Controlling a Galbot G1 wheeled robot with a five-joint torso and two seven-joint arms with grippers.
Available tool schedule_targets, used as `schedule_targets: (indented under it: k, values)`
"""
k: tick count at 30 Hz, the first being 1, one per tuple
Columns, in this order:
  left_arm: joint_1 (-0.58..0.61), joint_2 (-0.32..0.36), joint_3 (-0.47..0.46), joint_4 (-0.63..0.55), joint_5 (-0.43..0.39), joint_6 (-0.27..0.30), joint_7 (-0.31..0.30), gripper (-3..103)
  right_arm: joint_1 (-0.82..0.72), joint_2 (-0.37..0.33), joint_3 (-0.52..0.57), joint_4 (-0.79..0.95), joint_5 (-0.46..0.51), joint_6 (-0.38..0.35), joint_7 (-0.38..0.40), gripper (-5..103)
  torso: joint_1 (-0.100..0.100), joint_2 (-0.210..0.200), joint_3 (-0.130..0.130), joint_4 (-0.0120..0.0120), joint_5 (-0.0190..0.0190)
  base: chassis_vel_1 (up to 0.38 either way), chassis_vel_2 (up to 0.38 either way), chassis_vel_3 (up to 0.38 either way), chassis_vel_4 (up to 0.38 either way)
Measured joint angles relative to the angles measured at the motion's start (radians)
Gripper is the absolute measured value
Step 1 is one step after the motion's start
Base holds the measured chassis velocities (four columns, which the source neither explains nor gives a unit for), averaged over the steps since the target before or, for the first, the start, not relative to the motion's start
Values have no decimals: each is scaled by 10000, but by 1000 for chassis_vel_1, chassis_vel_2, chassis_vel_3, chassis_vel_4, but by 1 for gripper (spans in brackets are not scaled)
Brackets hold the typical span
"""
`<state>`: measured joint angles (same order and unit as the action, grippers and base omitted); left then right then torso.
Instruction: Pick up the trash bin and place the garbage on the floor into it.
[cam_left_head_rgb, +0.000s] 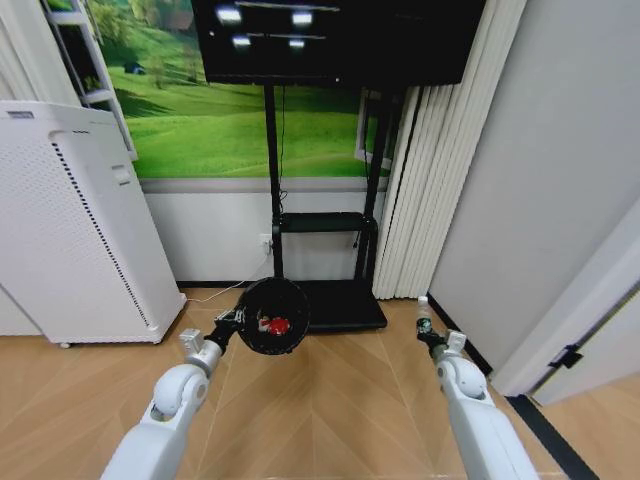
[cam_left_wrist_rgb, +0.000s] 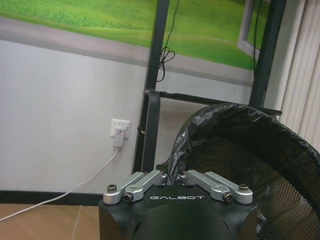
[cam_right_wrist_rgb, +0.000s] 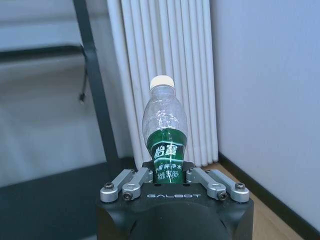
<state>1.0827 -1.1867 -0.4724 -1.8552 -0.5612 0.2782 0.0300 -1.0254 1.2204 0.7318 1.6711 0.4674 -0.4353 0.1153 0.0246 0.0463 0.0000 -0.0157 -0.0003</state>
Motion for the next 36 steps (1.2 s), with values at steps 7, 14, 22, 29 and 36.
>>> schedule_targets:
  k: [7,14,22,29,36]
  values:
    - [-476,-168,139,744,-141,52,-32,4,-1281,-18,245,2223,317,-217,-75,24,0,0,0,-1,4,0,0,0,0]
    - [-791,-562,714,991,-448,167,92,4,-2229,-51,-459,3712,279,-296,-160,24,0,1,0,-1,4,0,0,0,0]
    - [-1211,-623,1190,1467,-561,207,278,4,-2710,-610,-1577,5227,250,-750,-158,24,0,0,0,-1,3,0,0,0,0]
    - [-1343,-694,1355,1693,-543,206,359,4,-2733,-949,-2098,5882,254,-1045,-189,24,0,1,0,0,3,0,0,0,0]
    - [-1461,-859,1968,1709,-274,196,177,4,-2318,-1566,-2870,5856,292,-1132,-192,24,0,1,-1,-2,4,0,0,0,0]
